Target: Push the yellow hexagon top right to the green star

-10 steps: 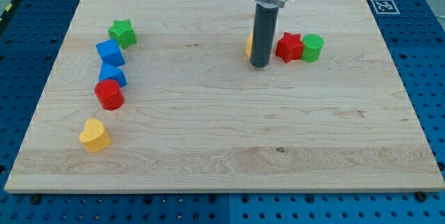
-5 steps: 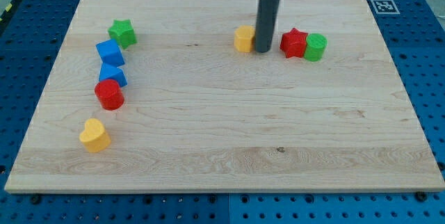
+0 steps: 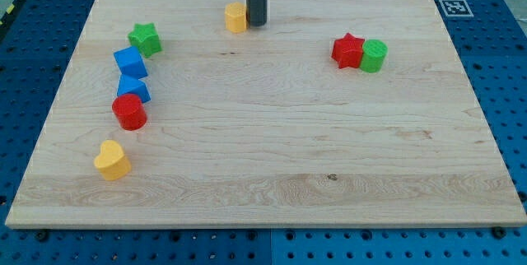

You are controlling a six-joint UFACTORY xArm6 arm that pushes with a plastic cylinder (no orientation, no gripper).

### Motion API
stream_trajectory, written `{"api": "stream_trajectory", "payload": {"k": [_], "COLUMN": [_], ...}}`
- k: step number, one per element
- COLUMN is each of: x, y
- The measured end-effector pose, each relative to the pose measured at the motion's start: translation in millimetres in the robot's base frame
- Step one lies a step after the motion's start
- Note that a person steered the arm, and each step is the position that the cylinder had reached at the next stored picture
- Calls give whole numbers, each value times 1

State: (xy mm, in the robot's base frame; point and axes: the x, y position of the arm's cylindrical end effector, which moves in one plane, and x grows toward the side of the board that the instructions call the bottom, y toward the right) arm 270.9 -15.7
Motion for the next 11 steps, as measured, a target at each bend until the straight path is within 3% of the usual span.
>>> {"api": "stream_trajectory", "payload": {"k": [1,3,6,9,11], "x": [-20,11,11,40,40], "y": [0,-5,-80,-43,-101]}}
